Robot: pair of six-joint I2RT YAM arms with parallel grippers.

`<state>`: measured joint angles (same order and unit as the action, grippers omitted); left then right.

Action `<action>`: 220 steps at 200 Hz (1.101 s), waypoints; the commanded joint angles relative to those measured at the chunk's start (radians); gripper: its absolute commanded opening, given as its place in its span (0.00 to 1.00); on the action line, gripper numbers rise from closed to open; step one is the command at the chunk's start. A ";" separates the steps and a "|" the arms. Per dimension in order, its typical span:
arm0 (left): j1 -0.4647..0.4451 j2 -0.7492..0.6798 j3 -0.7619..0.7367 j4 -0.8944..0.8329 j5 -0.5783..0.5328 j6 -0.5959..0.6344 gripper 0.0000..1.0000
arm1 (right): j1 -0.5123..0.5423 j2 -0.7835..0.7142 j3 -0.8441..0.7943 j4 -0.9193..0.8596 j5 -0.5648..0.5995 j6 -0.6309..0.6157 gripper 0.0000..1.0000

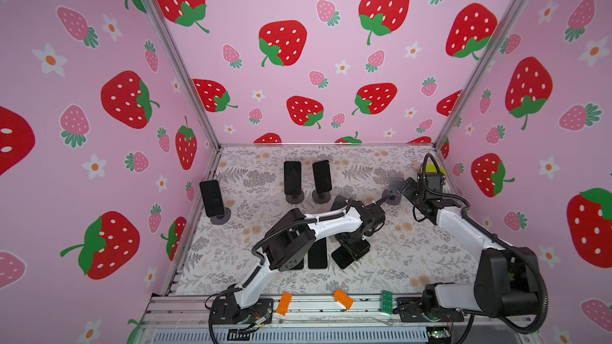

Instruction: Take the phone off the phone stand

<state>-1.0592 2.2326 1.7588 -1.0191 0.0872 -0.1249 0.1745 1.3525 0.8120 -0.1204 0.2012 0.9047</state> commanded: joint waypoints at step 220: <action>0.049 -0.429 -0.378 0.352 0.148 -0.329 0.86 | 0.198 -0.071 0.046 -0.439 0.117 0.124 1.00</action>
<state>-1.0180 1.9163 1.4204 -0.7136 0.2451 -0.4583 0.2764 1.3125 0.8265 -0.3702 0.2436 0.9730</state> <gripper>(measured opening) 0.856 0.991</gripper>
